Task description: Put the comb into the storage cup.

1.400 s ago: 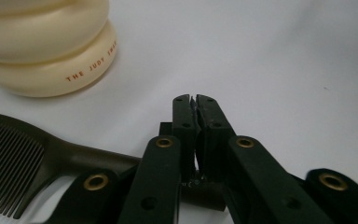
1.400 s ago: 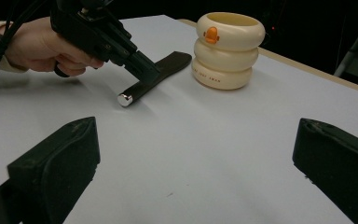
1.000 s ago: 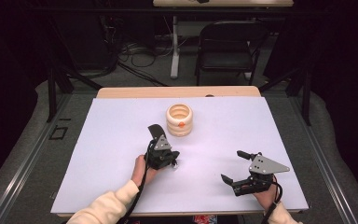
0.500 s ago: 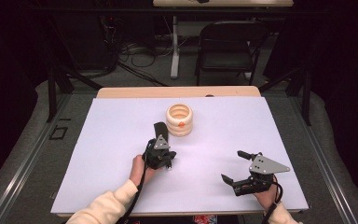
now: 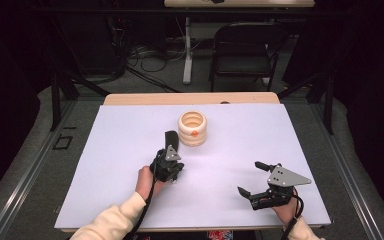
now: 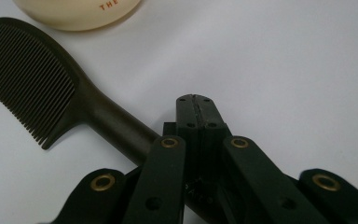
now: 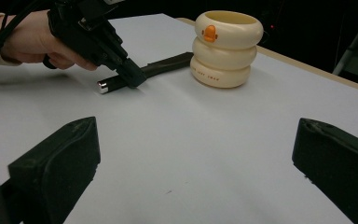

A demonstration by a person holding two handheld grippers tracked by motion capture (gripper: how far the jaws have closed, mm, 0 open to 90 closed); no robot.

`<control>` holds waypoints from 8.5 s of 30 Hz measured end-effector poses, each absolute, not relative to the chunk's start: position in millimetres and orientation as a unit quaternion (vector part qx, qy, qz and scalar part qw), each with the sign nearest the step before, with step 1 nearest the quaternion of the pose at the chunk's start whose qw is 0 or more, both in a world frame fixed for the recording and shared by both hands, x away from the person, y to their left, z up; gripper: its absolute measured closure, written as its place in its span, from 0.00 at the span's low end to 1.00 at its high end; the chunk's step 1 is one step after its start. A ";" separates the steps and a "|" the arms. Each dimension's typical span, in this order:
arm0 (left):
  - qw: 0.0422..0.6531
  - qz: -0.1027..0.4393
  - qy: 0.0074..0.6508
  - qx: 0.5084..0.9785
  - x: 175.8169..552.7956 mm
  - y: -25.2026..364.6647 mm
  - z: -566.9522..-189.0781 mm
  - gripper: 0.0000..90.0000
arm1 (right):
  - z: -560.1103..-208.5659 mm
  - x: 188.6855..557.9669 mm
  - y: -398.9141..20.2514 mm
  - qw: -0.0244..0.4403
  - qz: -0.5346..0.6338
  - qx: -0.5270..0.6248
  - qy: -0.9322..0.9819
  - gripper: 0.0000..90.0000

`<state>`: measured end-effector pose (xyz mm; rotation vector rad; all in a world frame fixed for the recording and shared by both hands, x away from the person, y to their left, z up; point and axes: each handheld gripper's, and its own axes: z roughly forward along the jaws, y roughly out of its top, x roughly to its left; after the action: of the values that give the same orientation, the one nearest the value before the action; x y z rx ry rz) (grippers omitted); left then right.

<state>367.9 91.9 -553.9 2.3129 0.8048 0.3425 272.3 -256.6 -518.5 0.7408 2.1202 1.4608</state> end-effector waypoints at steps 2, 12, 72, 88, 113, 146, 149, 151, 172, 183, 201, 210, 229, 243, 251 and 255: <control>0.325 0.131 0.309 0.884 368.0 93.6 -554.6 1.00 | -518.4 272.2 -256.8 0.229 0.531 0.269 0.770 0.00; 0.313 0.127 0.318 0.886 368.5 107.5 -553.0 1.00 | -518.2 272.0 -256.9 0.230 0.530 0.270 0.770 0.00; 0.243 0.117 0.364 0.891 383.7 145.9 -515.3 0.41 | -519.1 272.7 -255.8 0.226 0.527 0.271 0.773 0.00; 0.190 0.121 0.380 0.897 411.5 140.0 -520.3 0.37 | -520.0 273.8 -254.5 0.224 0.523 0.270 0.777 0.00; 0.164 0.067 0.390 0.903 435.3 143.2 -531.2 0.75 | -521.2 275.3 -253.7 0.215 0.521 0.270 0.780 0.00; 0.201 0.076 0.408 0.887 429.5 161.7 -522.3 0.80 | -520.1 274.1 -253.6 0.216 0.523 0.268 0.780 0.00; 0.206 0.079 0.406 0.887 428.7 163.2 -521.2 0.80 | -520.2 274.3 -253.9 0.215 0.523 0.268 0.780 0.00; 0.208 0.081 0.405 0.887 428.6 164.1 -520.5 0.80 | -520.7 275.4 -253.8 0.216 0.522 0.268 0.780 0.00; 0.259 0.098 0.410 0.869 424.8 174.0 -515.3 0.80 | -520.2 274.4 -253.8 0.216 0.522 0.269 0.780 0.00; 0.279 0.099 0.412 0.862 425.1 175.7 -517.4 0.80 | -520.7 275.1 -254.3 0.216 0.522 0.268 0.780 0.00; 0.314 0.124 0.417 0.844 422.9 179.0 -513.5 0.80 | -520.6 274.9 -254.0 0.215 0.522 0.269 0.780 0.00; 0.346 0.130 0.420 0.829 421.5 180.1 -513.2 0.80 | -520.7 275.0 -254.4 0.216 0.522 0.268 0.780 0.00; 0.407 0.141 0.416 0.801 420.7 175.4 -513.9 0.80 | -521.1 275.4 -253.7 0.215 0.521 0.271 0.780 0.00; 0.435 0.152 0.410 0.788 419.9 169.1 -513.1 0.80 | -521.2 275.7 -253.4 0.215 0.521 0.270 0.781 0.00; 0.447 0.162 0.408 0.779 419.6 165.3 -511.1 0.80 | -521.4 276.1 -253.5 0.215 0.520 0.270 0.781 0.00; 0.451 0.165 0.405 0.778 419.2 164.3 -510.0 0.80 | -521.4 276.0 -253.1 0.215 0.519 0.271 0.782 0.00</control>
<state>419.2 164.3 -510.0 1.9231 1.0001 0.4080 276.0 -253.1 -521.4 0.7523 2.1679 1.4399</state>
